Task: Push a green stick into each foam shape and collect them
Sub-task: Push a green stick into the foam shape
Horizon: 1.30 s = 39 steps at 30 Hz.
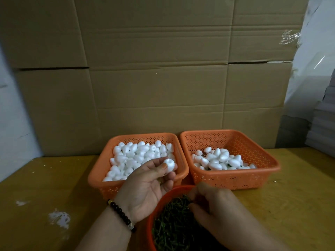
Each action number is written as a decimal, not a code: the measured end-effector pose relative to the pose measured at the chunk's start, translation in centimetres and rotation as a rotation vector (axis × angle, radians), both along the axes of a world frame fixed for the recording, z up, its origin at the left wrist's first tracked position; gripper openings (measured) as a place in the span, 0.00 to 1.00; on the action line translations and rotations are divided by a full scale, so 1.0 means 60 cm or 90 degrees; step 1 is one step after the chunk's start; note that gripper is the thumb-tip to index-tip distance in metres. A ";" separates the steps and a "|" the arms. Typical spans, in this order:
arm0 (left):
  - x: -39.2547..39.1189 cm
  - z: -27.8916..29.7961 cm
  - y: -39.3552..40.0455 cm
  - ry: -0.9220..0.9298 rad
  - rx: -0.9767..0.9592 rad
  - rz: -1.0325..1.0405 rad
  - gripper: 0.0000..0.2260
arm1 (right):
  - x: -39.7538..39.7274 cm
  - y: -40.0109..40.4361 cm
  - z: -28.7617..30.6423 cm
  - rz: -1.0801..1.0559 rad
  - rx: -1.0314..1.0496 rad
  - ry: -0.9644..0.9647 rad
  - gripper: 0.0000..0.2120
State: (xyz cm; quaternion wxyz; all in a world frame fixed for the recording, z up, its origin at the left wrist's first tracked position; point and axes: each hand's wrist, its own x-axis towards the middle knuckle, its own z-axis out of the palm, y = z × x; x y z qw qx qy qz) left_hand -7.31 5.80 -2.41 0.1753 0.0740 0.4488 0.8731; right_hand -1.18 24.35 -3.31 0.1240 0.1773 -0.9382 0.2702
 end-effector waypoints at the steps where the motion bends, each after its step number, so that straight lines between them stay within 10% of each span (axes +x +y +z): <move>1: 0.000 -0.001 0.001 -0.009 0.006 -0.009 0.14 | 0.000 -0.001 0.001 -0.001 -0.002 -0.004 0.08; 22: 0.002 -0.002 0.016 -0.148 0.171 -0.013 0.14 | -0.001 -0.004 0.001 0.040 -0.011 -0.007 0.16; 39: 0.011 0.006 0.017 -0.074 0.123 -0.064 0.18 | -0.003 -0.006 -0.004 0.032 -0.399 0.014 0.09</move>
